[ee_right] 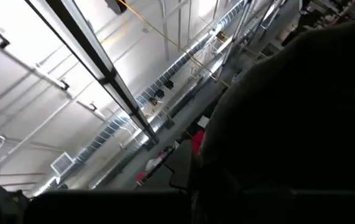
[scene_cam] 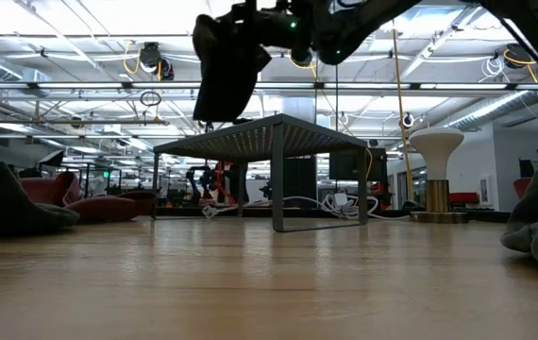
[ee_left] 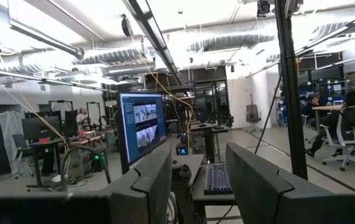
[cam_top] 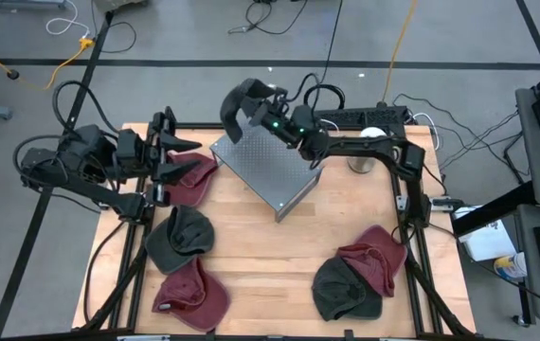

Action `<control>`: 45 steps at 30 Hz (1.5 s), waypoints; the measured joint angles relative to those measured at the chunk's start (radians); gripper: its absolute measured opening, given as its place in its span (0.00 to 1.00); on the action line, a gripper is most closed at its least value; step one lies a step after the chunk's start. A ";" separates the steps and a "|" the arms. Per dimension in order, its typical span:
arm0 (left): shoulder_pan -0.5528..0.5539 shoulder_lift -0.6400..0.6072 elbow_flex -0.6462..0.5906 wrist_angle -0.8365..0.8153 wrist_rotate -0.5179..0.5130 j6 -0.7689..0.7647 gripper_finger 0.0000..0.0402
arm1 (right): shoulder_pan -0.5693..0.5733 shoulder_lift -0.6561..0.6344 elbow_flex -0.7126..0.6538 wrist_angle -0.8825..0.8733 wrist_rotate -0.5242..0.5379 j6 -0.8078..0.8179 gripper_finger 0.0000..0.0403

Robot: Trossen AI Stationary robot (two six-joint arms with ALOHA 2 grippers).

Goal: Pick & Place hat
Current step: Put the top black cap on the shelf

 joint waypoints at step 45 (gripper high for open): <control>0.000 0.001 0.000 -0.020 0.000 0.018 0.39 | 0.120 -0.074 -0.002 -0.777 0.285 0.247 0.05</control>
